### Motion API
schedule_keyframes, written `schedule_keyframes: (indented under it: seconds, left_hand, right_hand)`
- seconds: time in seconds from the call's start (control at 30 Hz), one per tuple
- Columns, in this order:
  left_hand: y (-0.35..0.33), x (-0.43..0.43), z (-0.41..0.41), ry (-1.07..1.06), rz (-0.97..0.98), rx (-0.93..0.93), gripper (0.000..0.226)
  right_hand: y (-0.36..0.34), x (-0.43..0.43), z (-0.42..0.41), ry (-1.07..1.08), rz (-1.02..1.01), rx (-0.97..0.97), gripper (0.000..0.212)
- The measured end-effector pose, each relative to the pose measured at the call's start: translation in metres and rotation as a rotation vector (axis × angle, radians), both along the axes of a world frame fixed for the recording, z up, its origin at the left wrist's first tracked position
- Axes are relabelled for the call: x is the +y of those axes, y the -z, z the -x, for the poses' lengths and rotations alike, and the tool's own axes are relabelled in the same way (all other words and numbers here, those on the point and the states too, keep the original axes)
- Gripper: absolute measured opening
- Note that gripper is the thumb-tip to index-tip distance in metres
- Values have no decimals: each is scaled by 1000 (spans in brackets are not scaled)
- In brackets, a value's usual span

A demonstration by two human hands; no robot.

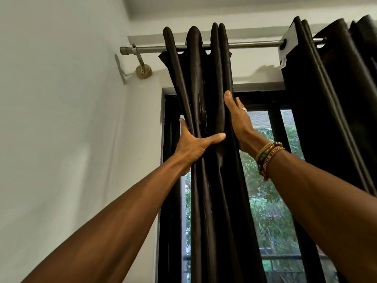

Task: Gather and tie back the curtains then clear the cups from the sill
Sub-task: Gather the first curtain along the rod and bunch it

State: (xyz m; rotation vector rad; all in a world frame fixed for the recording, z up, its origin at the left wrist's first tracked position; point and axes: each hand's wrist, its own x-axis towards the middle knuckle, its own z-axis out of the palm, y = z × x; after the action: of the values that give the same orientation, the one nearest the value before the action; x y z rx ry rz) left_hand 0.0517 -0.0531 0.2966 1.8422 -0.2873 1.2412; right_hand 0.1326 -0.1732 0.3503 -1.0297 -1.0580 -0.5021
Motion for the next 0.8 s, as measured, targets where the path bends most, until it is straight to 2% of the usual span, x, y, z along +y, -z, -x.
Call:
schedule_keyframes:
  seconds: [0.07,0.17,0.27,0.37,0.47,0.53,0.6,0.7,0.8]
  left_hand:
    - [-5,0,-4,-64,-63,-49,139]
    - [-7,-5,-14,-196,-129,-24,145]
    - [-5,-4,-29,-270,-156,-47,121]
    - [-2,4,-39,-211,-173,-58,102]
    - [3,11,-40,-205,-180,-123,96]
    - [-3,12,-39,-188,-145,-148,101]
    - [-14,12,-38,-164,-97,-150,116]
    - [-33,12,-40,-137,-47,-124,138]
    - [-49,18,-40,-135,-8,-100,140]
  right_hand:
    - [-22,5,-1,-70,83,-53,83]
    - [-52,20,-14,-186,203,-109,89]
    - [-60,38,-12,-175,180,-164,93]
    - [-56,51,-16,-89,136,-138,118]
    - [-51,59,-38,-42,132,-138,116]
    - [-48,61,-49,-39,103,-144,114]
    - [-46,60,-52,-62,58,-118,110]
    - [-51,55,-54,-88,1,-135,85]
    - [-60,50,-60,-81,-23,-112,87]
